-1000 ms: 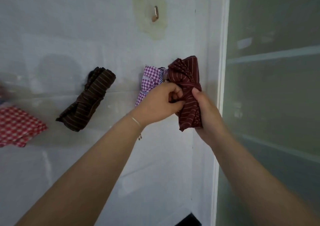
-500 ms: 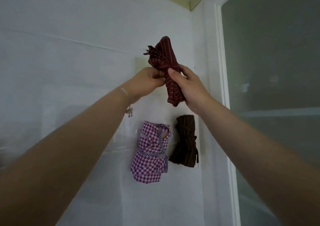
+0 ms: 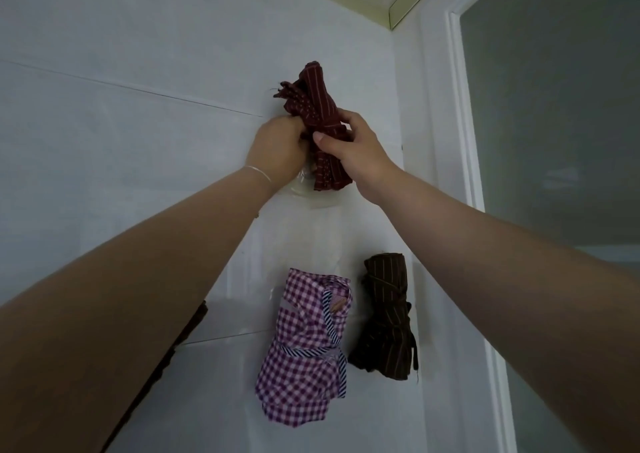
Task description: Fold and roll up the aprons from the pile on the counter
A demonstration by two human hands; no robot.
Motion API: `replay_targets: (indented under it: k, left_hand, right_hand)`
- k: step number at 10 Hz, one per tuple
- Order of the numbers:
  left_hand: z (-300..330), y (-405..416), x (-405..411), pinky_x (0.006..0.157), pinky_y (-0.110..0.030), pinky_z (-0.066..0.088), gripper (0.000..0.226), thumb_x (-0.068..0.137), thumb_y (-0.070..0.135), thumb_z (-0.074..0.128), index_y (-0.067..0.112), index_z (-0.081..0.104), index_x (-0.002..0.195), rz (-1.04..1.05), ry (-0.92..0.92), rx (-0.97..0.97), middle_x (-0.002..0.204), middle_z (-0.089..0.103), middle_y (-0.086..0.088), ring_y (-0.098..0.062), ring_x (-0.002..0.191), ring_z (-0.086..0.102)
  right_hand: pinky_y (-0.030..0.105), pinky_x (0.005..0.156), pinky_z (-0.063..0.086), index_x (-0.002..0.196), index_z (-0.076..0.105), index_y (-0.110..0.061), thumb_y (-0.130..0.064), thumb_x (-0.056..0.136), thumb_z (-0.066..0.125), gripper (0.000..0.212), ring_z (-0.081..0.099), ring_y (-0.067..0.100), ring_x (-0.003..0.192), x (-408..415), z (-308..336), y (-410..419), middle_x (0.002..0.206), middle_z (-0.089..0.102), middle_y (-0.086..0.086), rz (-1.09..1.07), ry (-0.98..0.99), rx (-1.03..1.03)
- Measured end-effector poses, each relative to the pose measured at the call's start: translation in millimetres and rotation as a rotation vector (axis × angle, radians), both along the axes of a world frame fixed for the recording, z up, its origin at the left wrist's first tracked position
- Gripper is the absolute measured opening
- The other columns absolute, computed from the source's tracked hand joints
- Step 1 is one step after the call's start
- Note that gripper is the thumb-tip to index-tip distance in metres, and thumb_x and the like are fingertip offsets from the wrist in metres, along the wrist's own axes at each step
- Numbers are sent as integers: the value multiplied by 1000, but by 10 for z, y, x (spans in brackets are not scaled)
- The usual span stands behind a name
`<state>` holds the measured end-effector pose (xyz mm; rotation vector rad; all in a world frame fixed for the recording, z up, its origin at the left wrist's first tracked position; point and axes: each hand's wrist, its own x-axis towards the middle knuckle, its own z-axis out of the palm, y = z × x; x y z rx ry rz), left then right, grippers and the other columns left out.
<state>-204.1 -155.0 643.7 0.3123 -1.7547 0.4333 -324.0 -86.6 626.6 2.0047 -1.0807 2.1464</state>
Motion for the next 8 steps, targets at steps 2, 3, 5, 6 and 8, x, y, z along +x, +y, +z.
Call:
replay_targets:
  k: [2,3,5,6,8]
  left_hand:
    - [-36,-18,-3,77,-32,34,19,89,12,54,5,71,96,83,74,25,97,69,-13,-34,98,52]
    - [-51,-9,10,82,-33,34,19,90,15,55,10,72,99,105,90,29,100,68,-10,-32,104,49]
    - [-194,-31,78,83,-36,33,19,90,18,57,11,73,96,235,19,-18,106,64,-8,-34,108,45]
    - [-296,26,127,83,-36,33,22,92,18,53,10,71,101,273,-53,-19,112,60,-8,-34,112,43]
    - [-436,214,317,92,-38,39,25,93,14,53,17,68,112,243,-47,69,122,56,-10,-31,113,46]
  right_hand:
    - [38,88,54,129,50,-19,-18,85,72,50,67,23,98,-23,51,-3,111,65,9,95,-70,119]
    - [41,90,54,130,49,-17,-17,85,71,50,66,25,102,-2,63,18,116,66,10,142,-108,166]
    - [35,91,53,130,44,-19,-18,83,74,56,64,21,102,53,-92,17,118,63,9,42,-120,173]
    - [36,94,52,133,38,-17,-19,80,77,66,63,21,104,82,-235,-12,119,60,8,-25,-134,134]
    - [29,89,53,141,30,-17,-14,83,73,73,62,17,104,221,-386,138,121,58,7,-95,-140,103]
